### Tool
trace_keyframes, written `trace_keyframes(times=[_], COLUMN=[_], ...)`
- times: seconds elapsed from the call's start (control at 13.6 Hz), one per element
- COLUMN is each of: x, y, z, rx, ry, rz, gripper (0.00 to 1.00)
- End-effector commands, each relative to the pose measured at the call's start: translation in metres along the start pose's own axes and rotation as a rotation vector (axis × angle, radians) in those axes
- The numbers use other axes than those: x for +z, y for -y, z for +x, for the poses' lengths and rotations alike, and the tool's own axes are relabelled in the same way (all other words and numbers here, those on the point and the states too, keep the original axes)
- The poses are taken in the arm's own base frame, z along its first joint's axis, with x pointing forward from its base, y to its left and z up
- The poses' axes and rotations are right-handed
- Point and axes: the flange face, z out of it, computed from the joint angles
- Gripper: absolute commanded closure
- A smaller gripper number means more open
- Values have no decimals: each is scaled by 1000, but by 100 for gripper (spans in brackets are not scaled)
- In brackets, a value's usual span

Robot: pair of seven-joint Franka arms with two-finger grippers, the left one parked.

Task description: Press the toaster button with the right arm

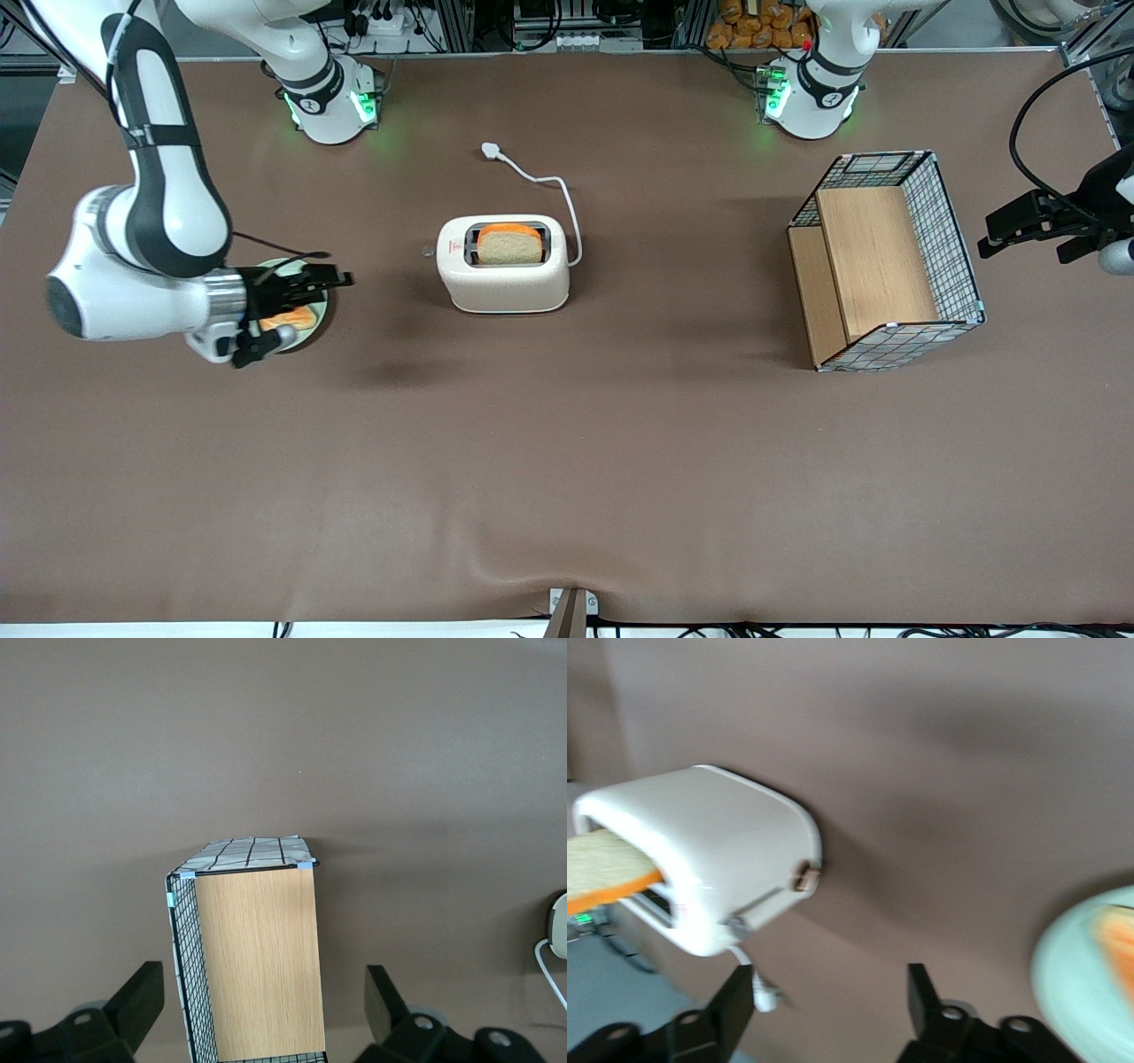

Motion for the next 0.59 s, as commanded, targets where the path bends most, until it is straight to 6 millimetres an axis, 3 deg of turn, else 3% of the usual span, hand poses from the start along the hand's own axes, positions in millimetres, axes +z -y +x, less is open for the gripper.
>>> trace_keyframes(times=[0.0,0.15,0.51], x=[-49,-78,-158], y=[-20,-28,1], z=[-8,-19,-44], rx=[30,41,55], ry=[-33,-67,-134], rz=[-89,-141,-362], gripper=[0,0,0])
